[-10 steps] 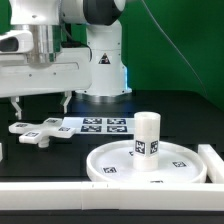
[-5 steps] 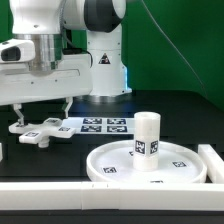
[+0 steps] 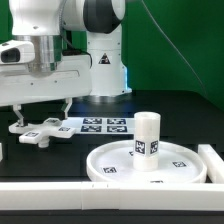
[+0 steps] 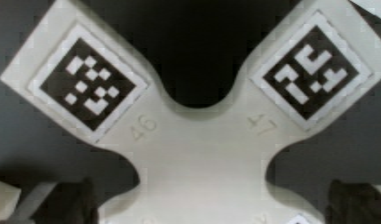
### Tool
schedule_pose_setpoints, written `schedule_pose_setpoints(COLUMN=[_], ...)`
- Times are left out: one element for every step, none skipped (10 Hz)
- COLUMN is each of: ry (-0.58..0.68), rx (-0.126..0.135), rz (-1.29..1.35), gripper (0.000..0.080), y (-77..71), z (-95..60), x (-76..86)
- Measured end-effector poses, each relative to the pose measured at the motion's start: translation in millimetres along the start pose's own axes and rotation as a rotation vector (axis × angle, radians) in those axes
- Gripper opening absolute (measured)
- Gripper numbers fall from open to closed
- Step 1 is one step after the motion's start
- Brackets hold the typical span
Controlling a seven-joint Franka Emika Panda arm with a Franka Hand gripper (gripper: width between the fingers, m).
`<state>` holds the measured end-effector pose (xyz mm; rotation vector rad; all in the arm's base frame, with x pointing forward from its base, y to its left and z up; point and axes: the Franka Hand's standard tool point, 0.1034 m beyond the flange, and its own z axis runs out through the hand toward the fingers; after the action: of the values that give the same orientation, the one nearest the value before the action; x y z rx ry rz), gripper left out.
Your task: Assemble round table
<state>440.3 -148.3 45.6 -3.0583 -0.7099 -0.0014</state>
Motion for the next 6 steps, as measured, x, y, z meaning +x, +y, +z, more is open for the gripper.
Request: schedule_pose_setpoints(ry=[0.0, 0.0, 0.0, -0.001, -0.003, -0.007], rx=[0.0, 0.0, 0.001, 0.001, 0.002, 0.004], rz=[-0.002, -0.002, -0.003, -0.004, -0.006, -0.006], gripper=[0.0649, 0.0649, 0.0649, 0.0649, 0.0649, 0.0649], y=[-0.6, -0.7, -1.1, -1.3, -0.9, 0.0], z=[0.1, 0.1, 0.2, 0.7, 1.8, 3.6], x=[0.6, 0.8, 1.0, 0.8, -0.7, -3.0])
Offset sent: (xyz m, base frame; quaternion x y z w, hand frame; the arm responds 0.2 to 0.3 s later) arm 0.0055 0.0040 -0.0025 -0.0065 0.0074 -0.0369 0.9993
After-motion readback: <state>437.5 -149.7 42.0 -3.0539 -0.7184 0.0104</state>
